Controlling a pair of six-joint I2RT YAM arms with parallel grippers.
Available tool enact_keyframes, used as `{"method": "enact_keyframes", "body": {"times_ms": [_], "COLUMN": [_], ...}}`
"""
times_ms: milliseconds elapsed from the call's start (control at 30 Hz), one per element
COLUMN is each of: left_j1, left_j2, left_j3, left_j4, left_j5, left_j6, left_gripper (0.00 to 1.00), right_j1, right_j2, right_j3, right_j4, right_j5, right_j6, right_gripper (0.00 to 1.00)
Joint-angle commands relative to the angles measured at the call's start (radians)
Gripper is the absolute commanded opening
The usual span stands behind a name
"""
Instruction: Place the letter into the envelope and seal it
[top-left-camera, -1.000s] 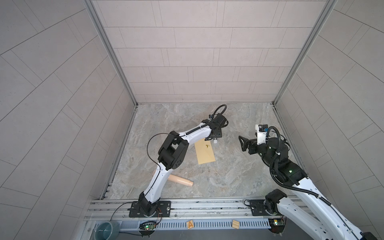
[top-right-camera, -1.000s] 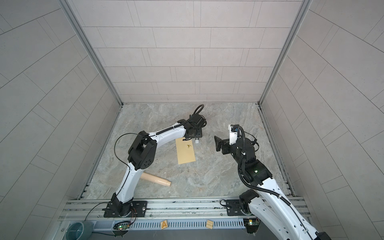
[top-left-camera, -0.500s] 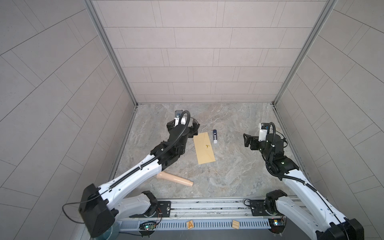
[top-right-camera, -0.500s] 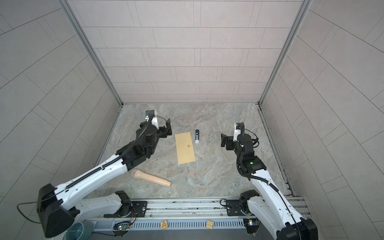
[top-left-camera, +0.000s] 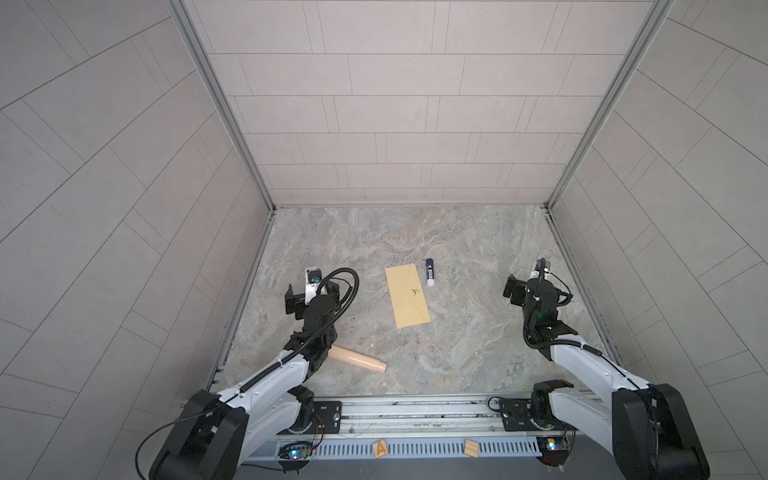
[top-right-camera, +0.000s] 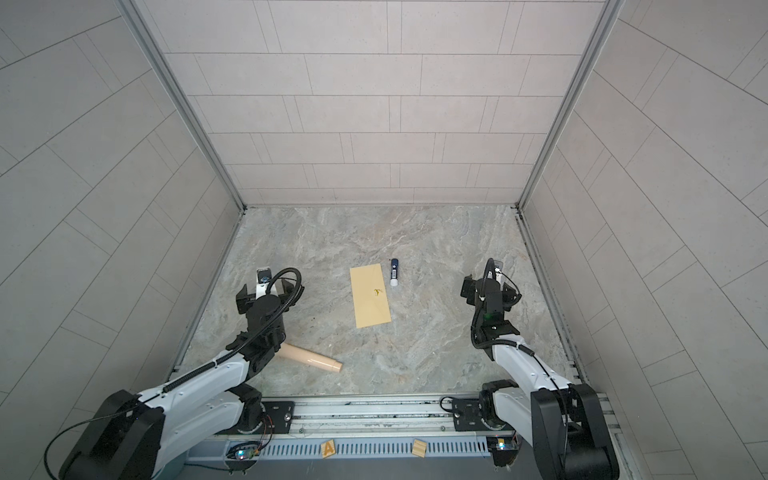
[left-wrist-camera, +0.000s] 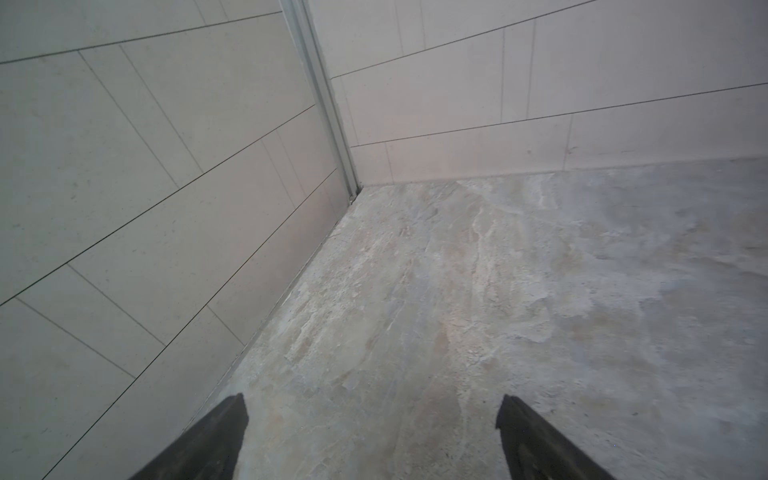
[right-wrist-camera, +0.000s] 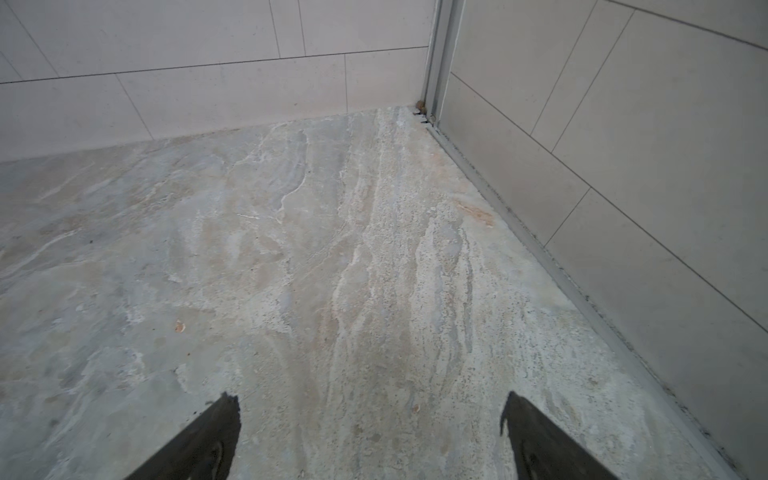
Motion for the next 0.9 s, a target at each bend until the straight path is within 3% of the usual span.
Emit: {"method": "enact_keyframes", "body": {"times_ms": [0,133,233,333,433,600,767,867], "left_j1": [0.077,0.131,0.171,0.207,0.263,0.278,0.291,0.293], "left_j2": [0.051,0.202,0.336,0.435,0.522,0.571,0.555,0.57], "left_j3": [-0.01,0.006,0.005,0.0,0.02,0.05,0.206,0.196], "left_j4": [0.141,0.255,0.424,0.549,0.568,0.563,0.243,0.292], "left_j5": [0.089,0.128,0.168,0.234,0.328,0.375,0.435,0.436], "left_j6": [-0.05,-0.061,-0.05,-0.041,-0.082,-0.079,-0.077,-0.07], "left_gripper": [1.0,1.0,1.0,1.0,1.0,1.0,1.0,1.0], "right_j1": [-0.003,-0.004,-0.012,-0.013,-0.013,-0.013,-0.014,-0.013], "right_j2": [0.115,0.251,0.368,0.525,0.464,0.475,0.475,0.475], "right_j3": [-0.063,-0.051,-0.042,-0.065,-0.031,0.079,0.071,0.069], "right_j4": [0.323,0.504,0.606,0.837,0.668,0.48,0.498,0.502], "right_j5": [0.082,-0.001,-0.017,-0.101,-0.13,-0.123,-0.124,-0.125], "right_j6": [-0.096,-0.189,-0.181,-0.21,-0.224,-0.215,-0.219,-0.219], "right_gripper": [1.0,1.0,1.0,1.0,1.0,1.0,0.99,0.99]}}
